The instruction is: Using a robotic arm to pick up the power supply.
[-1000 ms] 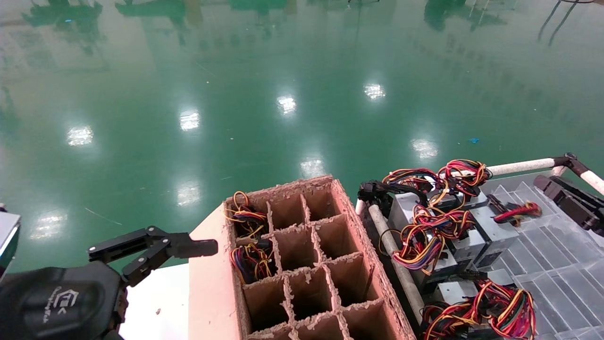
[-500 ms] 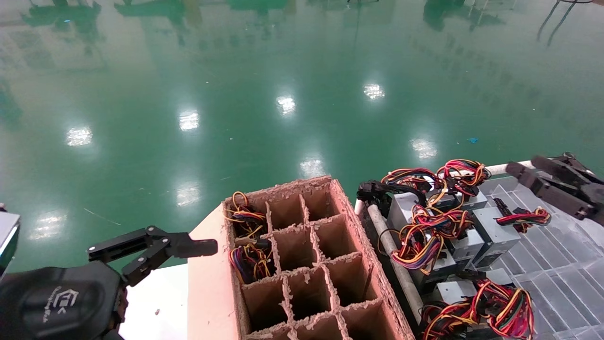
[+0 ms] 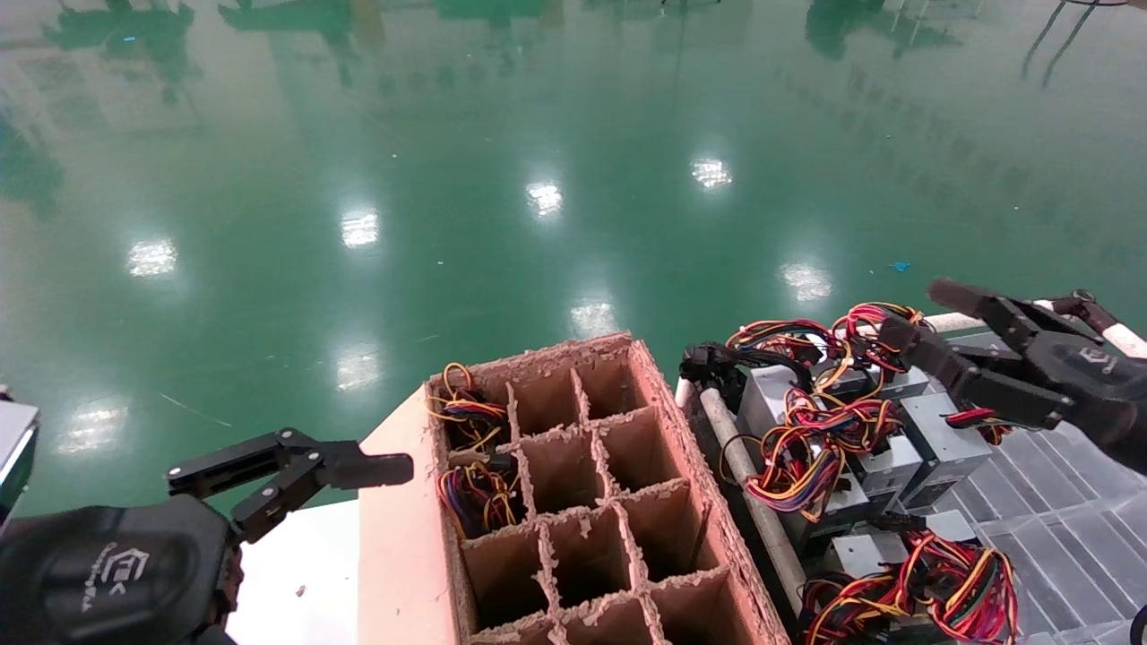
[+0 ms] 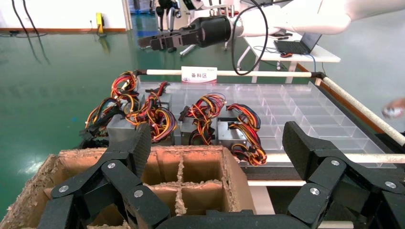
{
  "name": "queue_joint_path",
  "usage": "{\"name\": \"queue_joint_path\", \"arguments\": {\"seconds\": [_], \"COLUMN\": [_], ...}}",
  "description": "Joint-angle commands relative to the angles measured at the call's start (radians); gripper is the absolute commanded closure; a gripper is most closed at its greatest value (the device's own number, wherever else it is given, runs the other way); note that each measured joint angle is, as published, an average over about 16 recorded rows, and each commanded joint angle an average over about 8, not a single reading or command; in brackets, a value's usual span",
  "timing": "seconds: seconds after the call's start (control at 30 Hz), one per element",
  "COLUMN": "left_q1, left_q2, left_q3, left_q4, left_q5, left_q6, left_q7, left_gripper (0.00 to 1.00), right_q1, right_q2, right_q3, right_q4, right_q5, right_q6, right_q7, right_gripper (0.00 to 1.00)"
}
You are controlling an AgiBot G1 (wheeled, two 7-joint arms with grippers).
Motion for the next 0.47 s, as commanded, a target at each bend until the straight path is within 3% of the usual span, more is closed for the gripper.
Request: {"name": "queue_joint_path", "arguments": {"seconds": [0.03, 0.47], "left_q1": [0.0, 0.0], "left_q2": [0.0, 0.0], "left_q3": [0.0, 0.0], "left_q4": [0.0, 0.0], "left_q5": [0.0, 0.0], "left_q6": [0.0, 0.0], "left_q7": [0.0, 0.0], "left_gripper": [0.0, 0.0], "right_q1": [-0.009, -0.064], "right_q2": [0.002, 0.011], "right_q3": [0.006, 0.038], "right_q4": [0.042, 0.282], "right_q5": [-0.005, -0.033], "right_q6": [-0.003, -0.019], "right_q7": [0.013, 0.087], "right_gripper": [0.0, 0.0]}}
